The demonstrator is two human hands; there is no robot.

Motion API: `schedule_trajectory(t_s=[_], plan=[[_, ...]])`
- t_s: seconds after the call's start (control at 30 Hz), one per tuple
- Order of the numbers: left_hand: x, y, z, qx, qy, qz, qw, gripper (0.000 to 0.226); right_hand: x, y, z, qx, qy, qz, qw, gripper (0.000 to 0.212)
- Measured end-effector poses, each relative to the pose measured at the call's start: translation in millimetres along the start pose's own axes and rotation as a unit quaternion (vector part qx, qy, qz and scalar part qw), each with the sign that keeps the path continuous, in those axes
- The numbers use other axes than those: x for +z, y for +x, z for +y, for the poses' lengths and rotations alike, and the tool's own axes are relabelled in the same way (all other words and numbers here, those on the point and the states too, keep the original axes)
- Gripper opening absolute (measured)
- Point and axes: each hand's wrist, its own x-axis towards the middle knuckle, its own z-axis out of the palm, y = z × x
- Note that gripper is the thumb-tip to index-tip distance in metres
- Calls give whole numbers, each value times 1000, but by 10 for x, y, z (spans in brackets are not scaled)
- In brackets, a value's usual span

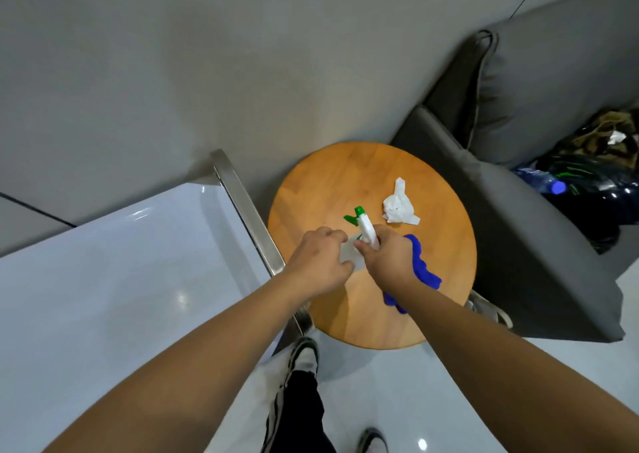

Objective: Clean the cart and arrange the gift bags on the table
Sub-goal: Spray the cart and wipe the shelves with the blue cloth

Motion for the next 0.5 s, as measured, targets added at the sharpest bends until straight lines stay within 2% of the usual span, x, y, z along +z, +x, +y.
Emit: schedule_trajectory(t_s=[0.13,0.33,0.5], plan=[[87,89,83,-10,42,-39,998,56,-170,-166,280,16,-44,-18,999,62],[400,216,304,-41,80,-108,990,62,-452,-300,1009,75,-117,-85,987,73],[755,338,468,-71,76,-147,984,61,-552,-25,1381,62,-190,-158,967,81]])
